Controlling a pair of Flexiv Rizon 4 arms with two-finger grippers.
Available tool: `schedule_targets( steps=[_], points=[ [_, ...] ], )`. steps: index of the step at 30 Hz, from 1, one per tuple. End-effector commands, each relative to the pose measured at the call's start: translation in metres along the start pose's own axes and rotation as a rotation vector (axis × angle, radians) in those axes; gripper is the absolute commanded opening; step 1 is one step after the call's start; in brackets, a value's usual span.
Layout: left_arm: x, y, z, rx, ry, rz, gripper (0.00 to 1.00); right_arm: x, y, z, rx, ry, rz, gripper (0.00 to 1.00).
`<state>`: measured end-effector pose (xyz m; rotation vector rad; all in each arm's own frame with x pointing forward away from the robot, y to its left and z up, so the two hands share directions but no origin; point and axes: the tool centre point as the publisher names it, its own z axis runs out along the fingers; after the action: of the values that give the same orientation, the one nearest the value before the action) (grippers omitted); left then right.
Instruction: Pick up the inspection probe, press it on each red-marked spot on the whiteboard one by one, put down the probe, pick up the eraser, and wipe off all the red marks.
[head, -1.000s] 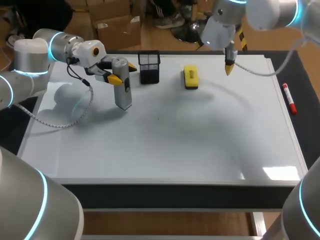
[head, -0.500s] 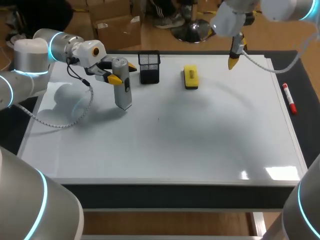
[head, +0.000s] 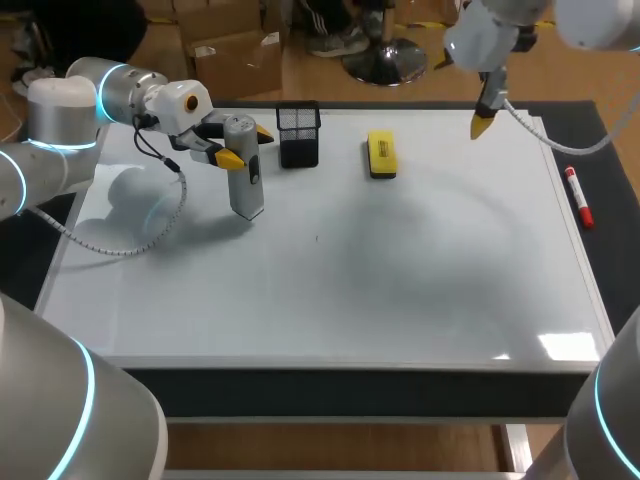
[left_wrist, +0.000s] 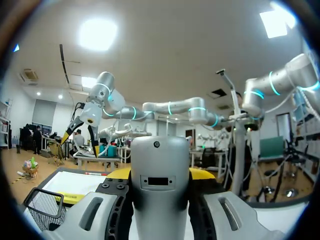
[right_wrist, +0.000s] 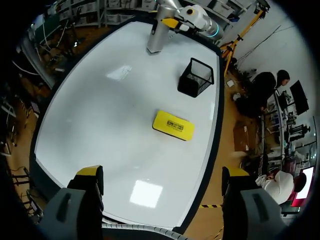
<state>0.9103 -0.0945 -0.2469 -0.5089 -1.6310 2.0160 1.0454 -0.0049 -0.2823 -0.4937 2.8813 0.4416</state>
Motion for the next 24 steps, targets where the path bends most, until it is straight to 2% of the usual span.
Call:
schedule_targets(
  steps=[1,17,24],
  points=[
    [-0.0003,-0.0018,-0.0006,-0.002,0.003,-0.001,0.0,-0.0005,-0.0003,-0.0012,0.004,0.004,-0.001,1.0],
    [-0.0003,-0.0018,-0.0006,-0.002,0.003,-0.001,0.0,-0.0005,-0.0003,-0.0012,0.004,0.004,-0.001,1.0],
    [-0.0066,-0.0096,-0.0008,-0.033,-0.042,-0.011,0.0,-0.0005,-0.0003,-0.0012,0.004,0.004,-0.001,1.0]
  ],
)
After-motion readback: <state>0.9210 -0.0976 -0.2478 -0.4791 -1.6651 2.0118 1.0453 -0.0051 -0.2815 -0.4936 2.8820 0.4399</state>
